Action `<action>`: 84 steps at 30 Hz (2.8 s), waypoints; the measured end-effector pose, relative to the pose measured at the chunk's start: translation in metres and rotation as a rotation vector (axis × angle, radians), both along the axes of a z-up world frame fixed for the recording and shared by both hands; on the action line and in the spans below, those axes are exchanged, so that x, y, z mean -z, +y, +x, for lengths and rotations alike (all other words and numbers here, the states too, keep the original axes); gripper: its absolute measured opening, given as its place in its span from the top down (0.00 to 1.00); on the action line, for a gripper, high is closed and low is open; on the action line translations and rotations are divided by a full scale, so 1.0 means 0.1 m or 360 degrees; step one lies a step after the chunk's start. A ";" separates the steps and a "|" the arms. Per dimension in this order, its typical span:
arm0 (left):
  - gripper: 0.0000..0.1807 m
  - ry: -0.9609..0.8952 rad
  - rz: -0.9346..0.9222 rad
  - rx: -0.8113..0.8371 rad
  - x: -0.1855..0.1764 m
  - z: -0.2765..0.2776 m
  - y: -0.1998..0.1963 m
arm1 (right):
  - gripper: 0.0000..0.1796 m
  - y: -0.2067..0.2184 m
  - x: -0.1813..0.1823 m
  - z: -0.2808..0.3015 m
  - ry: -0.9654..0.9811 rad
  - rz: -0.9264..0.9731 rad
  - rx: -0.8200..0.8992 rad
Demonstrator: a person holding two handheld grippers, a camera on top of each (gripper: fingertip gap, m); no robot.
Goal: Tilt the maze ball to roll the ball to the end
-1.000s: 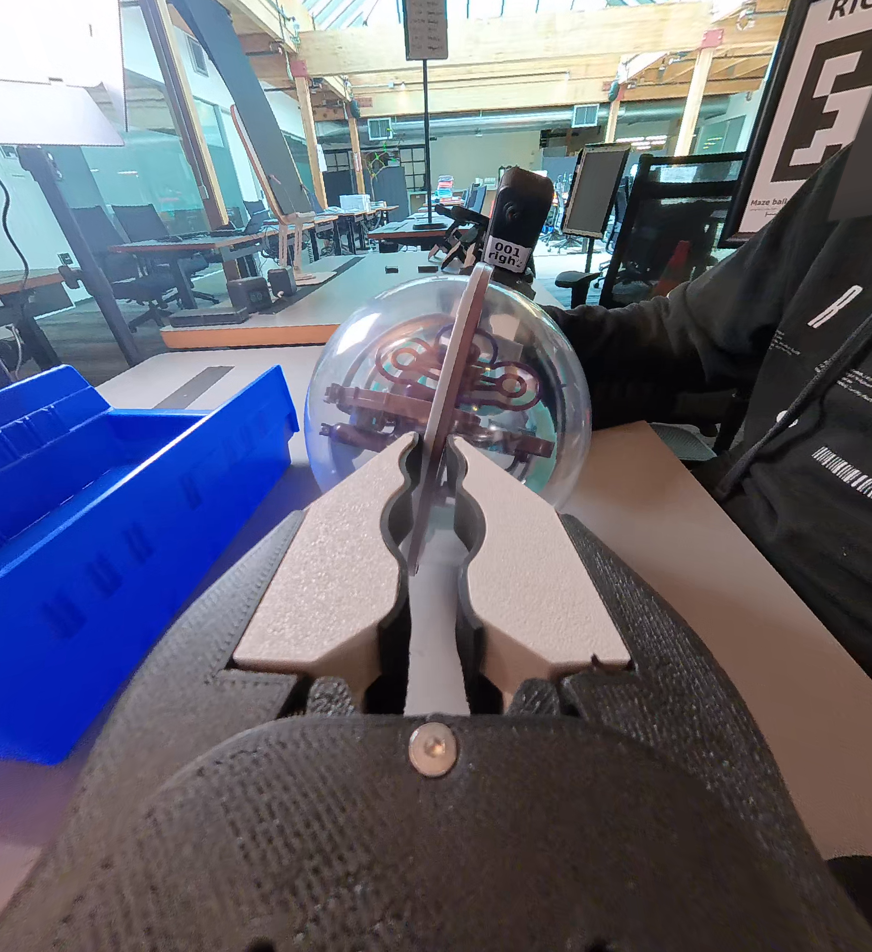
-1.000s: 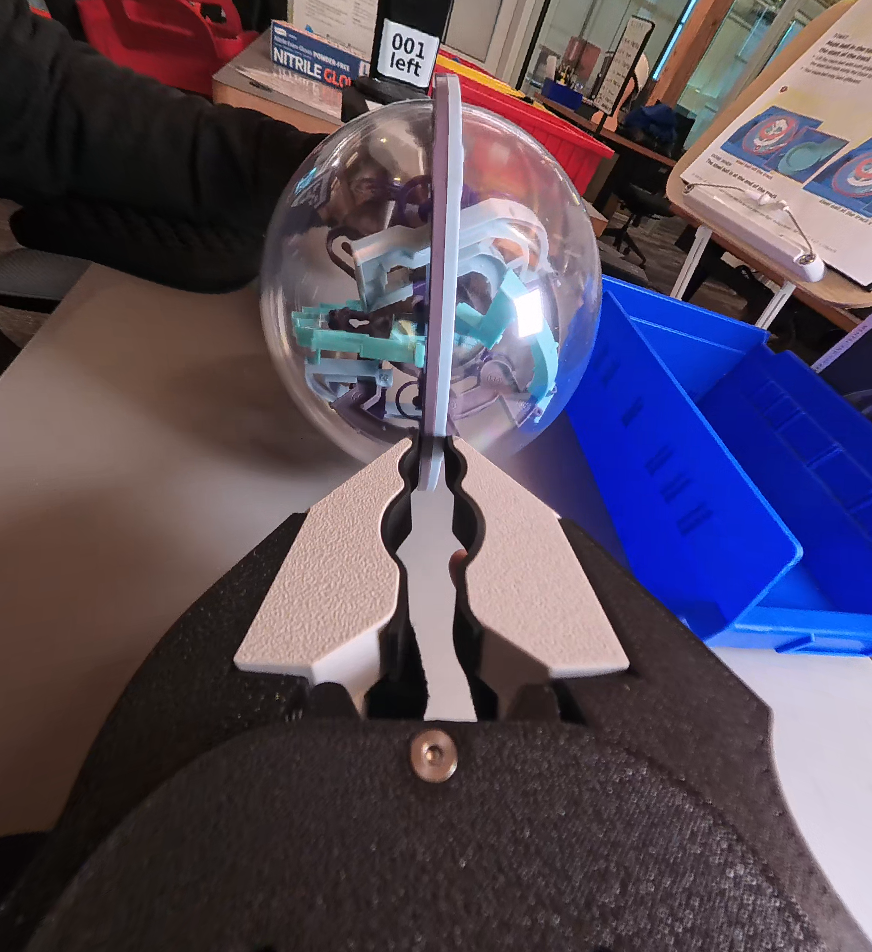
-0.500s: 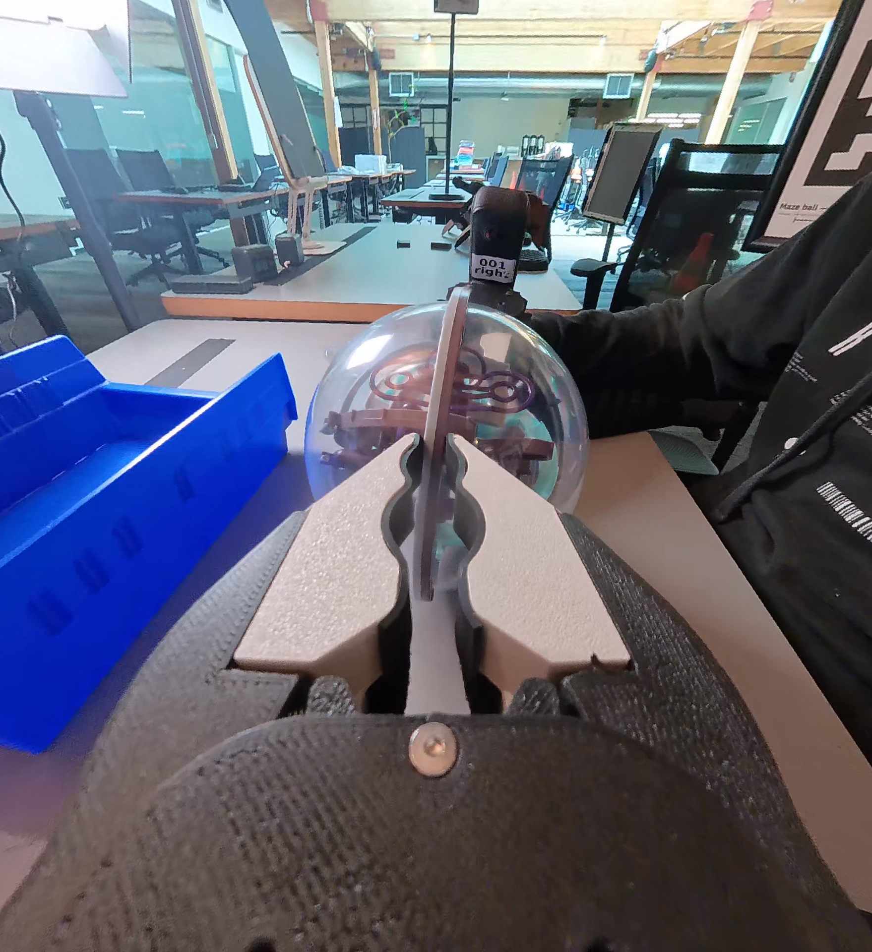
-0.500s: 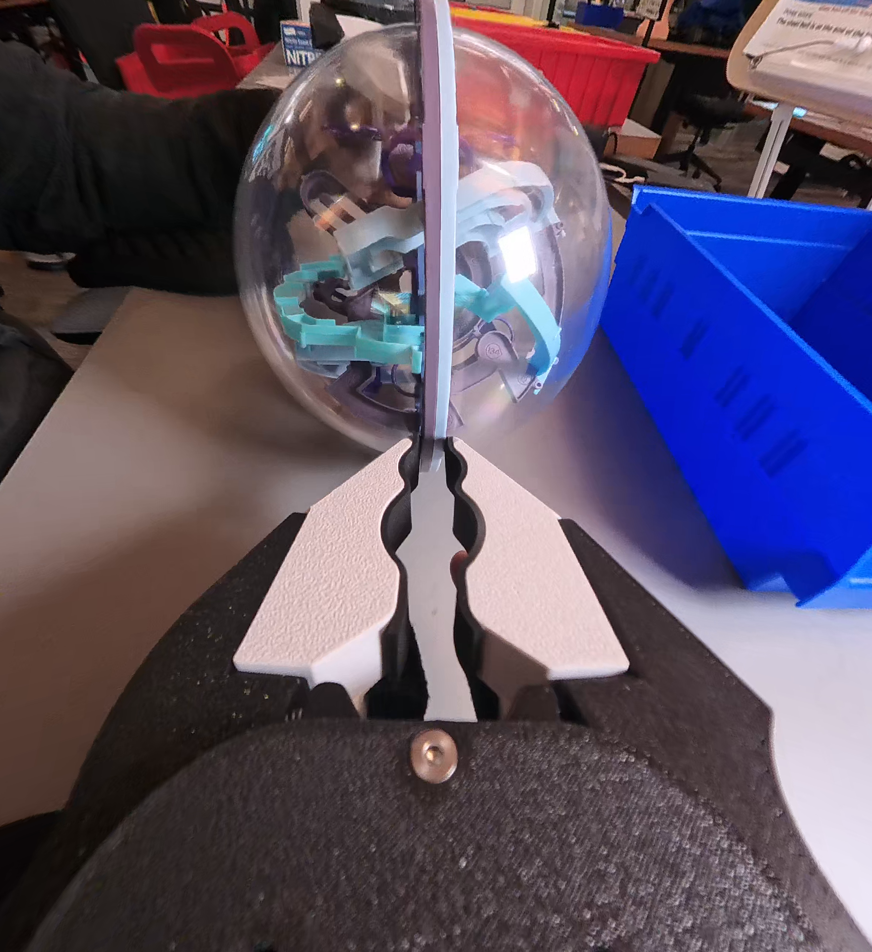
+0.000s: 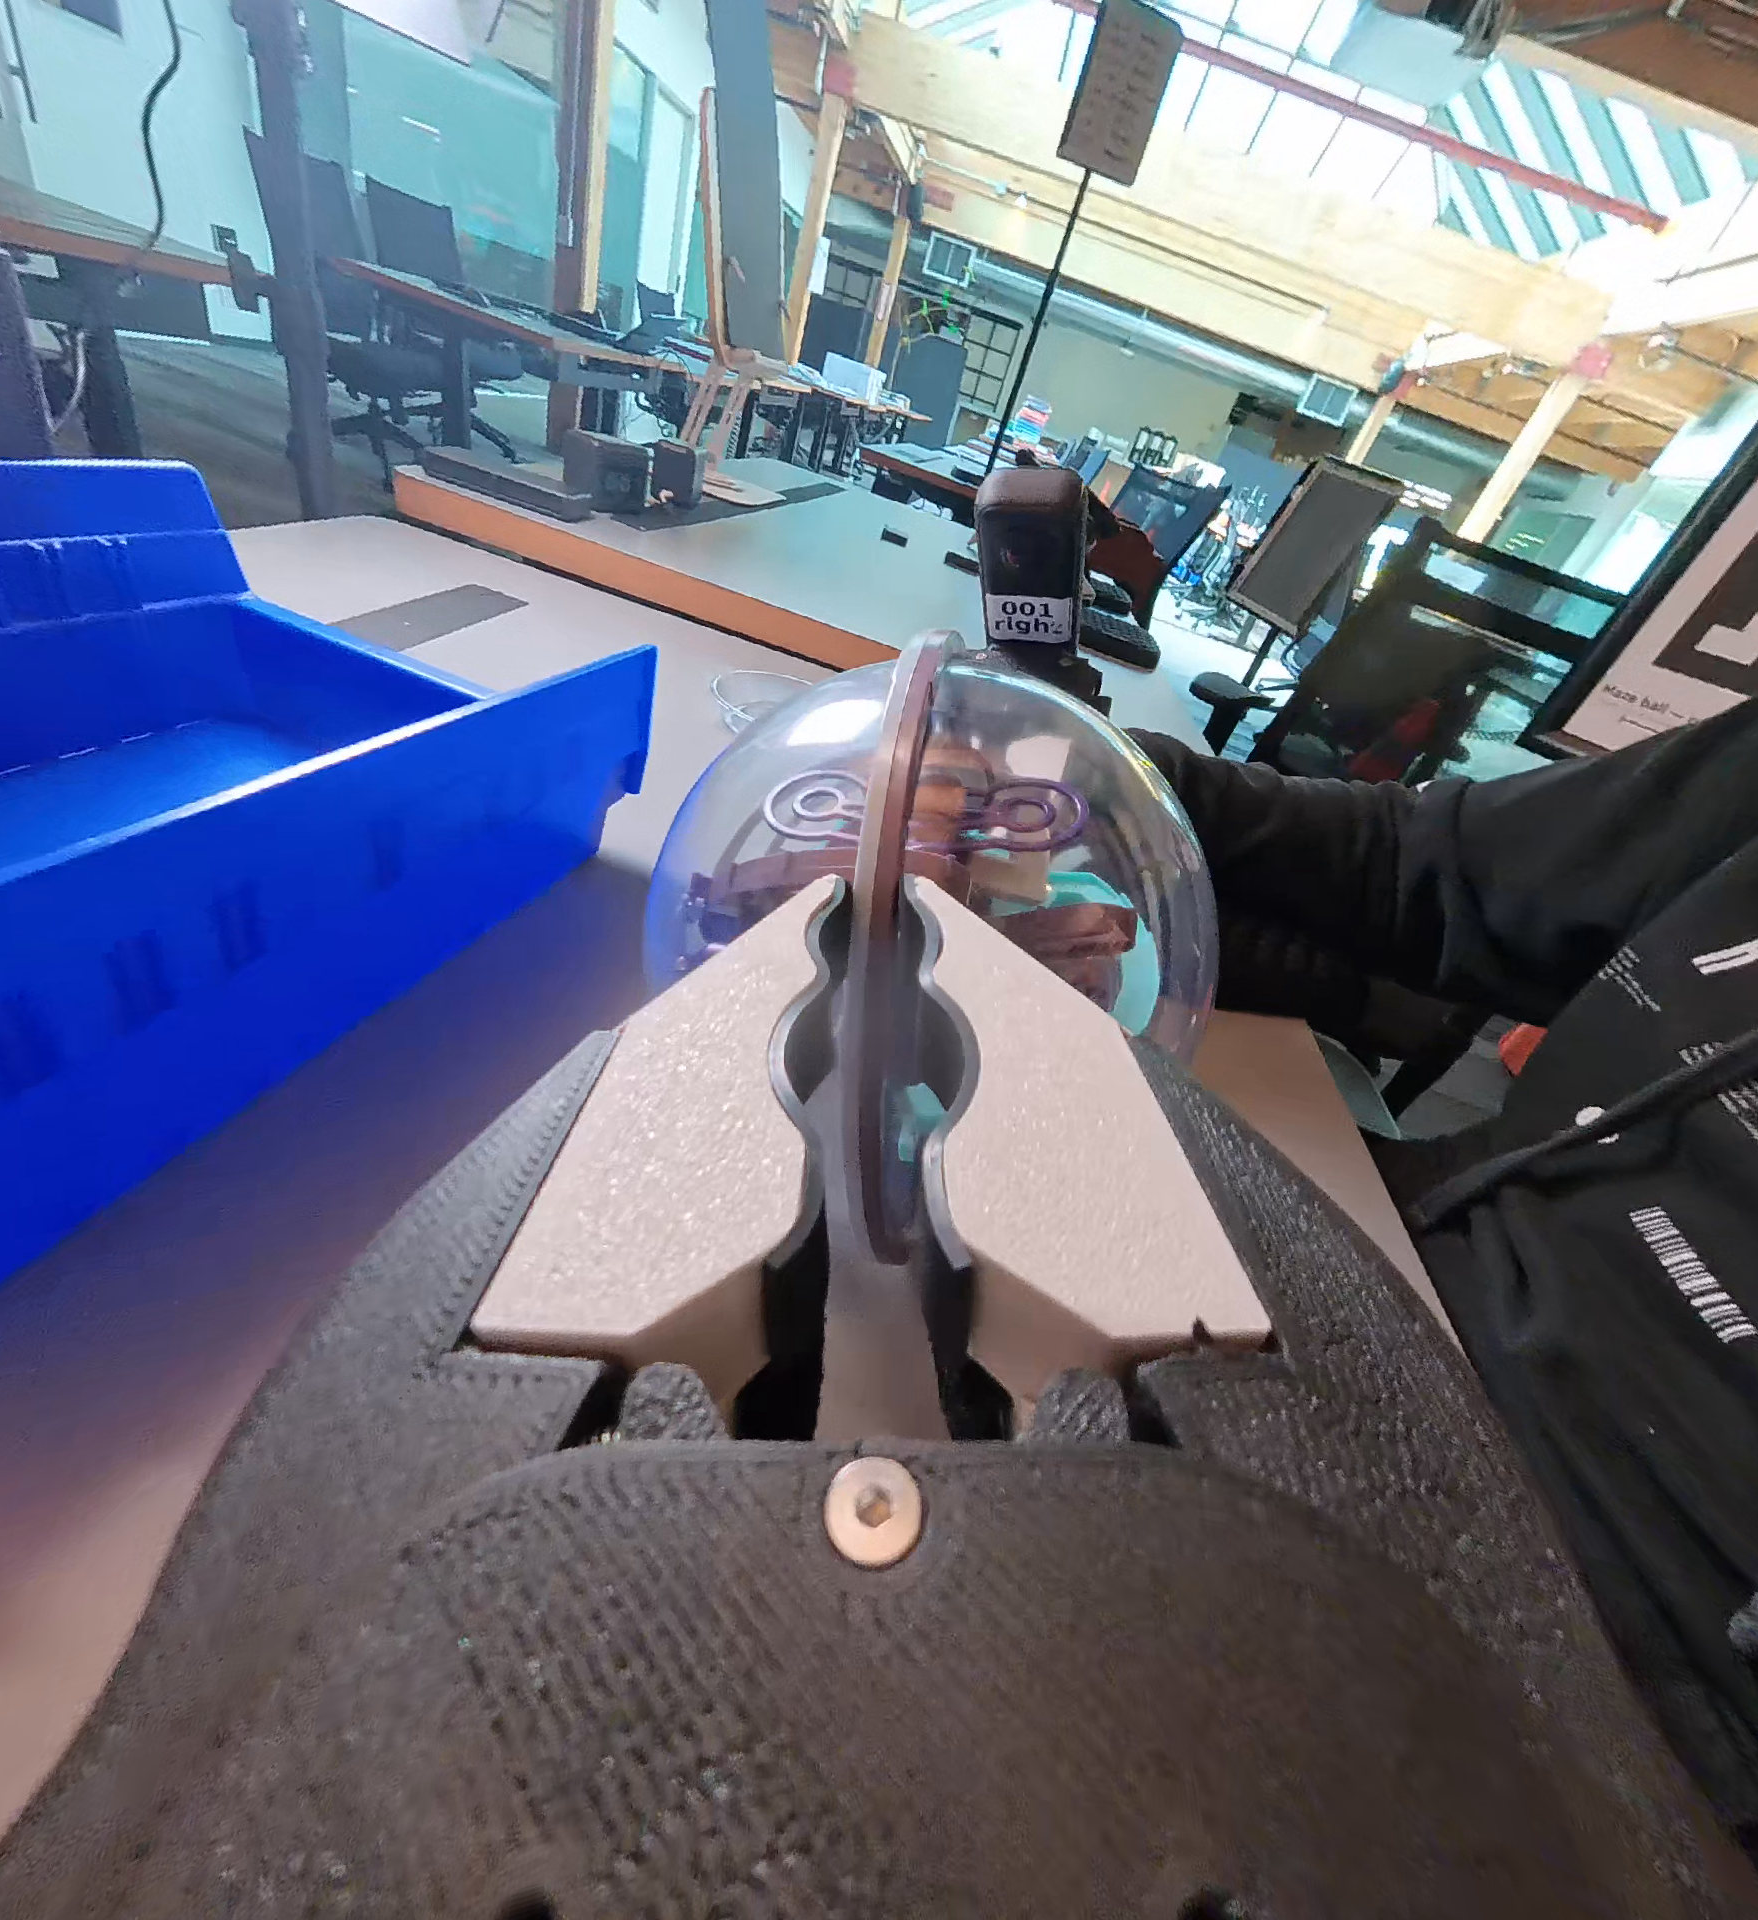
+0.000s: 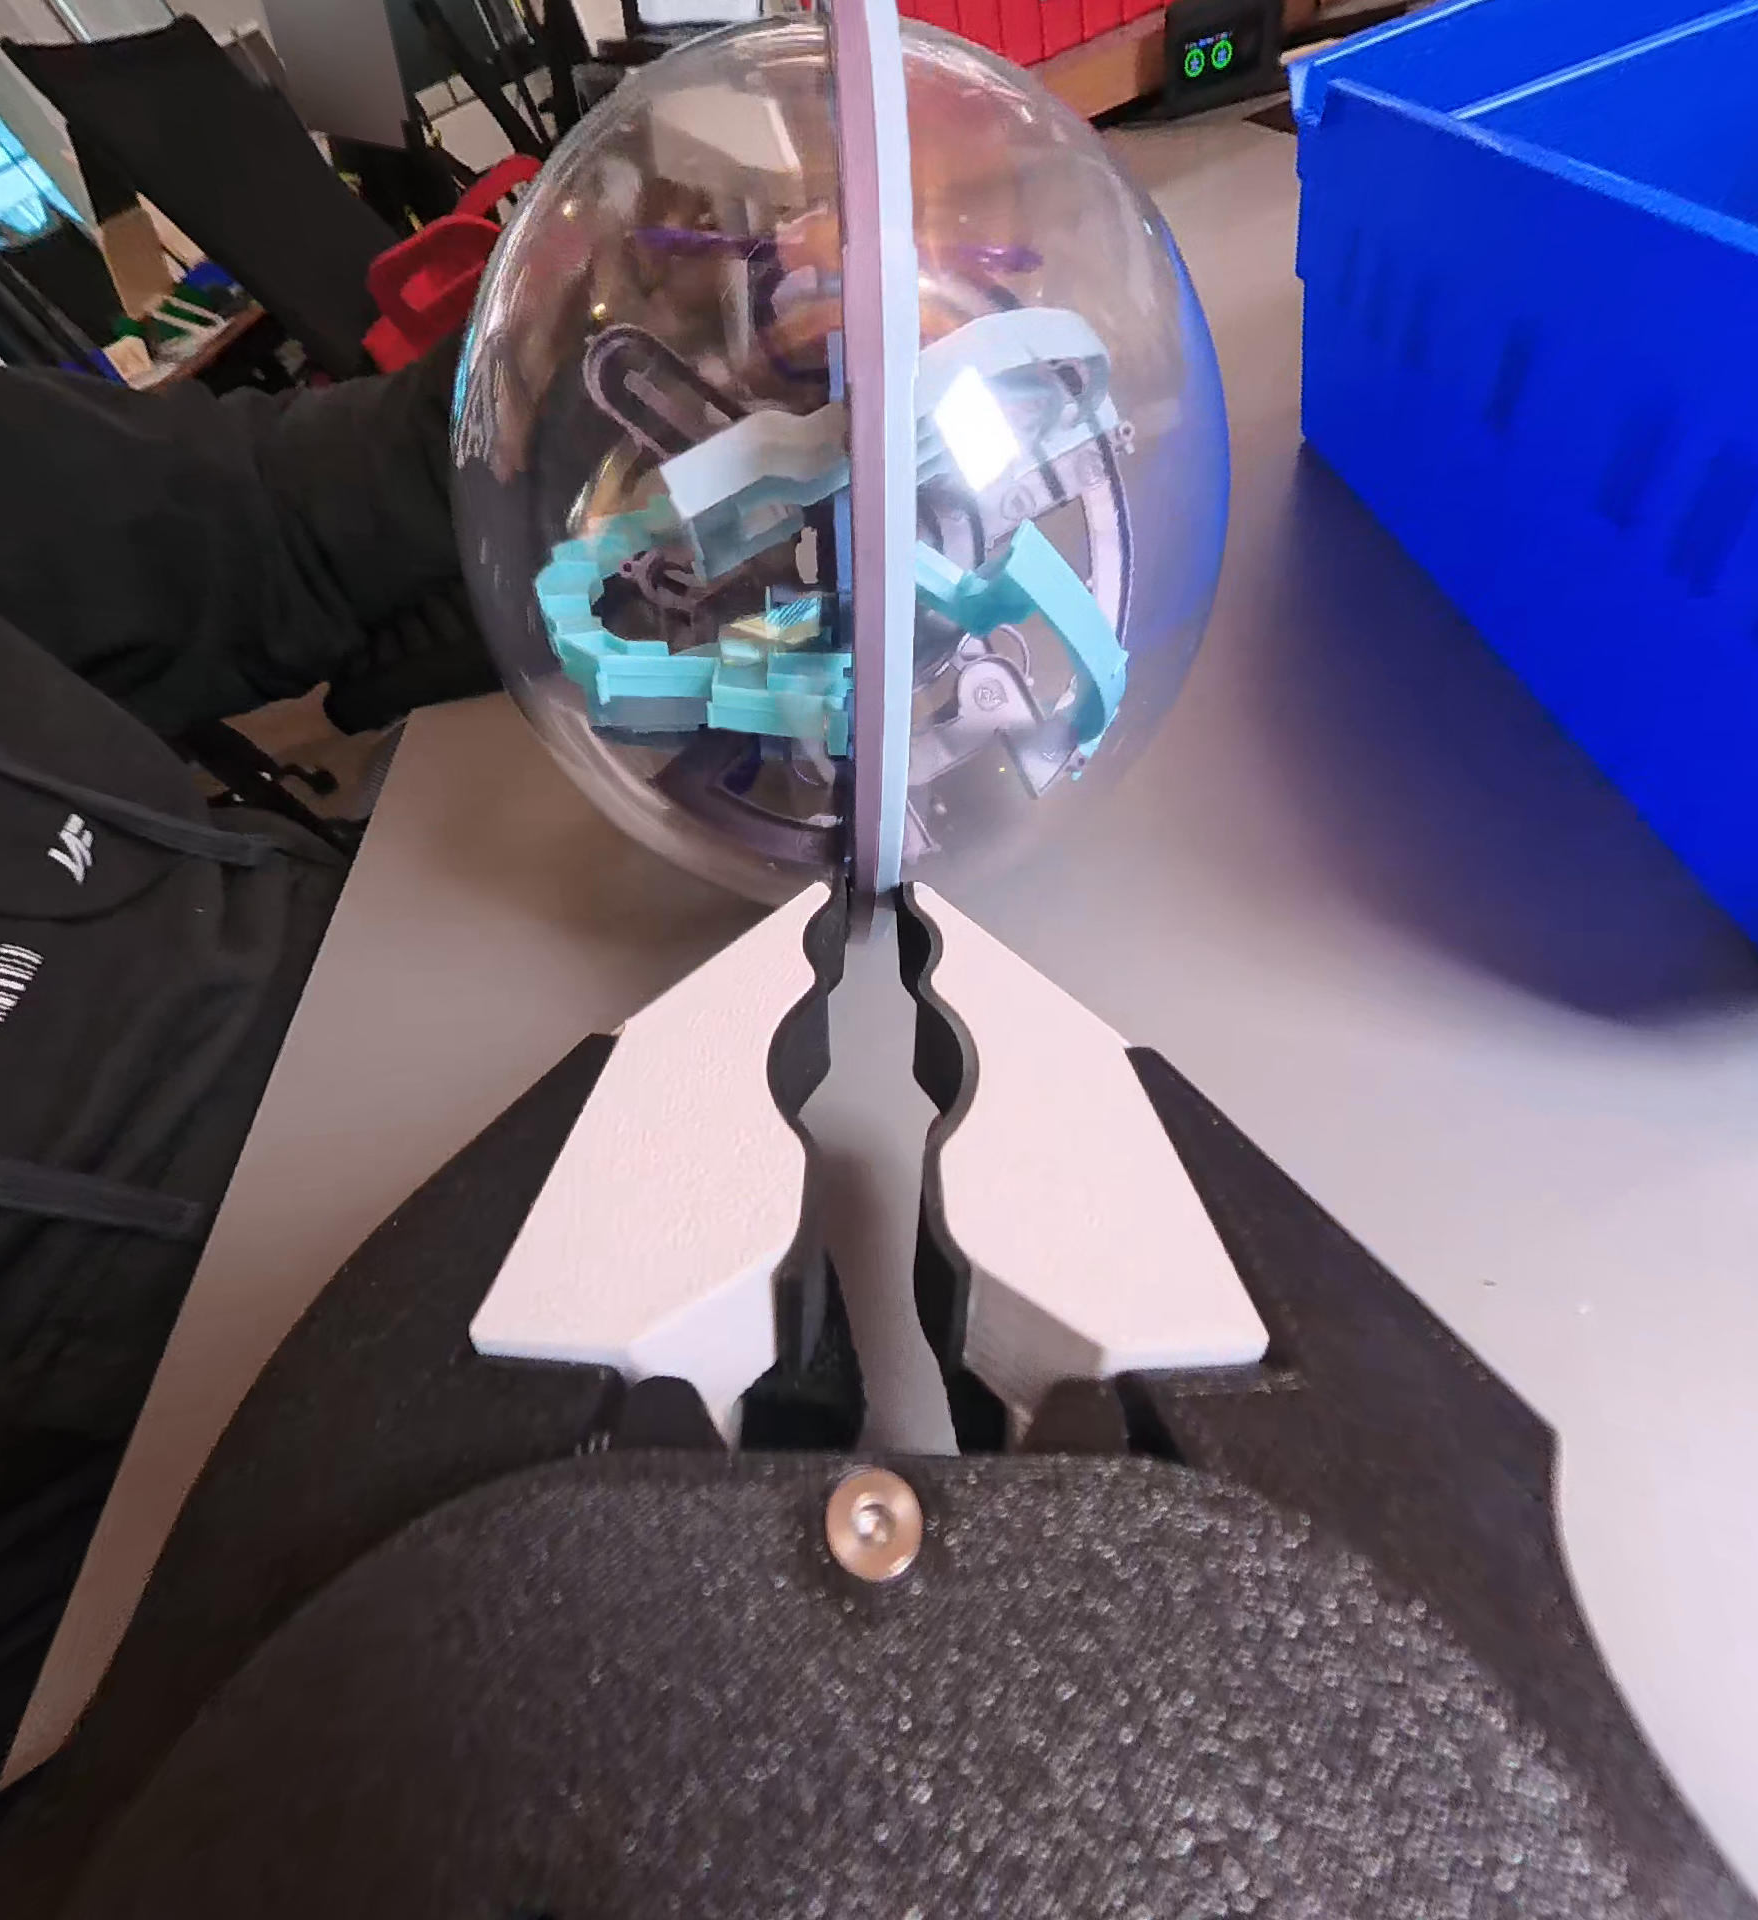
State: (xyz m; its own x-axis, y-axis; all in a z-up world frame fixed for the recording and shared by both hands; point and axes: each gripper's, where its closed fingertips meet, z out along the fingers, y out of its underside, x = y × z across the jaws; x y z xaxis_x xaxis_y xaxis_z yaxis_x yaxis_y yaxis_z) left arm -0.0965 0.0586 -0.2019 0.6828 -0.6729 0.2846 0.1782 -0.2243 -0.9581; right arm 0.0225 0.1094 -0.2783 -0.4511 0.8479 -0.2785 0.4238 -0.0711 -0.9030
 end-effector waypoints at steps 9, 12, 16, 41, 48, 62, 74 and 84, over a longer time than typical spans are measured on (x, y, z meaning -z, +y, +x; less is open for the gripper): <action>0.86 -0.0126 -0.0115 0.0168 0.14 -0.02 -0.07 | 0.96 0.05 0.01 -0.02 -0.0012 -0.0061 0.0040; 0.92 -0.0121 -0.0135 0.0189 0.17 -0.03 -0.09 | 0.96 0.10 0.00 -0.04 -0.0002 -0.0072 0.0091; 0.96 -0.0091 -0.0137 0.0200 0.20 -0.04 -0.11 | 0.96 0.16 -0.01 -0.06 0.0012 -0.0084 0.0150; 0.96 0.0196 -0.0195 0.0461 0.42 0.08 -0.37 | 0.96 -0.12 0.13 0.08 -0.0069 0.0055 -0.0098; 0.86 0.0190 -0.0199 0.0462 0.40 0.06 -0.38 | 0.96 -0.05 0.03 0.07 0.0058 0.0202 -0.0060; 0.96 0.0235 0.0053 0.0372 0.22 0.04 -0.36 | 0.97 -0.08 -0.25 0.07 0.0390 0.0466 -0.0028; 0.87 0.0309 0.0037 0.0436 0.35 0.06 -0.43 | 0.97 -0.09 -0.33 0.07 0.0452 0.0508 -0.0008; 0.96 0.0374 0.0103 0.0394 0.39 0.08 -0.38 | 0.96 -0.04 -0.29 0.08 0.0411 0.0378 0.0002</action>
State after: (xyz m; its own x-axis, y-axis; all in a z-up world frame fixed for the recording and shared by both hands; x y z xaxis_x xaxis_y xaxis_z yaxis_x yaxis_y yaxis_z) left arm -0.0887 0.0203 -0.2412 0.5383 -0.8379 0.0903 -0.1013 -0.1706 -0.9801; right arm 0.0302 0.1050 -0.2495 -0.4798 0.8759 0.0499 0.1792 0.1535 -0.9718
